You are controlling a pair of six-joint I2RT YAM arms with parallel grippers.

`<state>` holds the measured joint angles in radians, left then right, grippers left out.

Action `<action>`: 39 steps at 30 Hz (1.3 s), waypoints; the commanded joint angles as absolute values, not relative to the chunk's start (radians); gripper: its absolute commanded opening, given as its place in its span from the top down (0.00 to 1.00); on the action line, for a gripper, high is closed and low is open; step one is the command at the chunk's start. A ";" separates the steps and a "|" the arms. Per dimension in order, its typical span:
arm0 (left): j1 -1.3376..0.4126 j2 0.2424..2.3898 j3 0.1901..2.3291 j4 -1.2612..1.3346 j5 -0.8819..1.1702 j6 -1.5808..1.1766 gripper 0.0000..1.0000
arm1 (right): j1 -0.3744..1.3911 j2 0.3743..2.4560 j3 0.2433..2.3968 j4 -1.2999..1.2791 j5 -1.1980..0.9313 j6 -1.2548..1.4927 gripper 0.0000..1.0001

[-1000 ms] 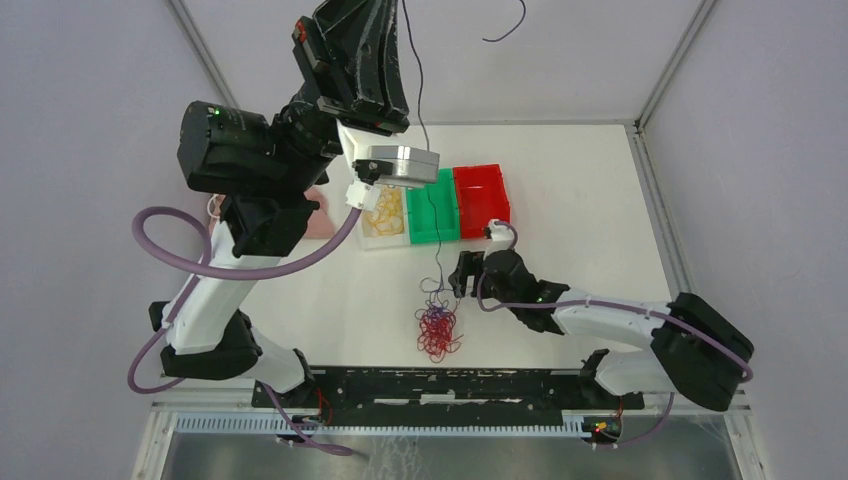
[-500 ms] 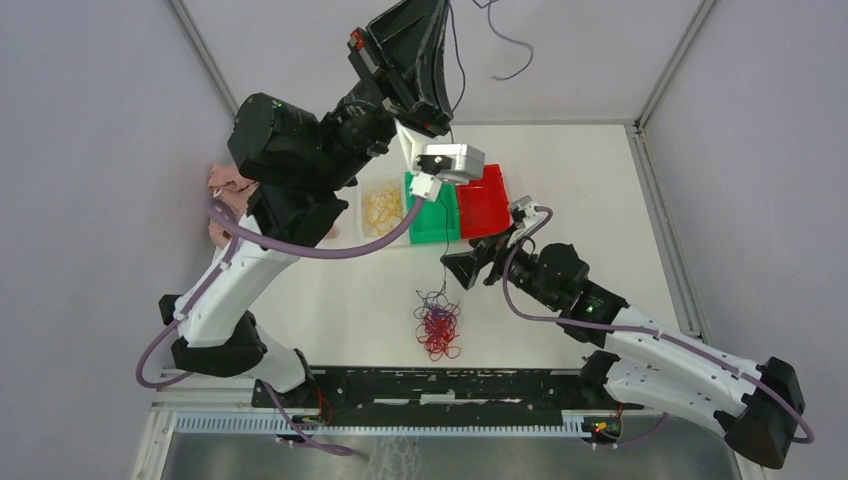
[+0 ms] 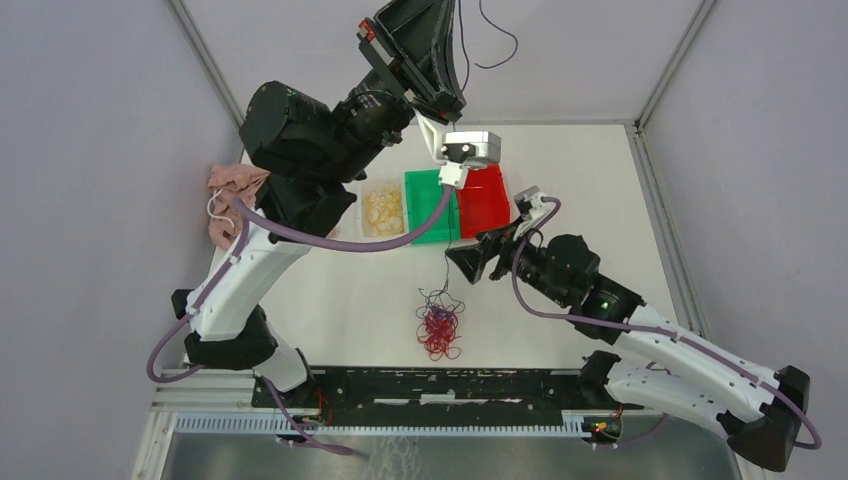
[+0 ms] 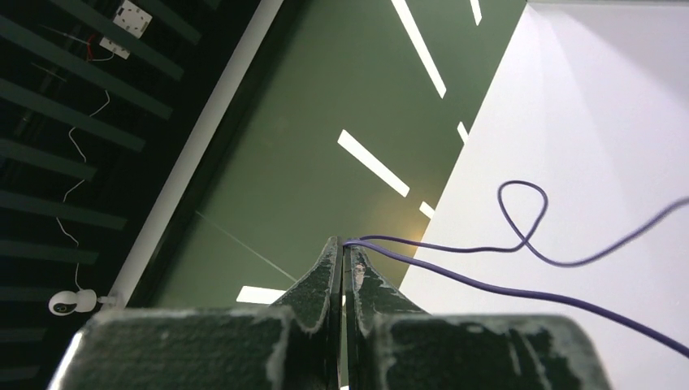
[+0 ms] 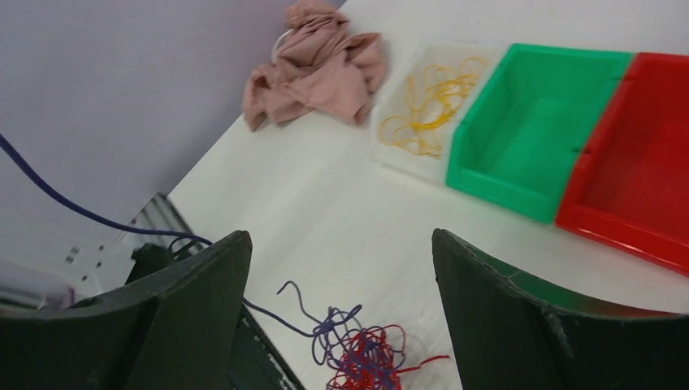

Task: Untangle the cables

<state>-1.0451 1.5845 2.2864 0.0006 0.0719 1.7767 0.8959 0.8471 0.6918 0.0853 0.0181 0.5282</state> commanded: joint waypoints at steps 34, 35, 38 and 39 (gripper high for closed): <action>-1.046 1.602 2.560 -0.018 0.032 2.048 0.97 | 0.908 1.209 0.634 0.087 0.362 0.475 0.25; -1.046 1.587 2.560 -0.018 0.026 2.057 0.97 | 0.908 1.207 0.628 0.076 0.393 0.477 0.25; -1.046 1.544 2.560 -0.022 0.012 2.086 0.97 | 0.907 1.193 0.608 0.048 0.443 0.485 0.24; -1.048 1.531 2.561 -0.024 0.009 2.100 0.97 | 0.905 1.186 0.601 0.040 0.455 0.489 0.23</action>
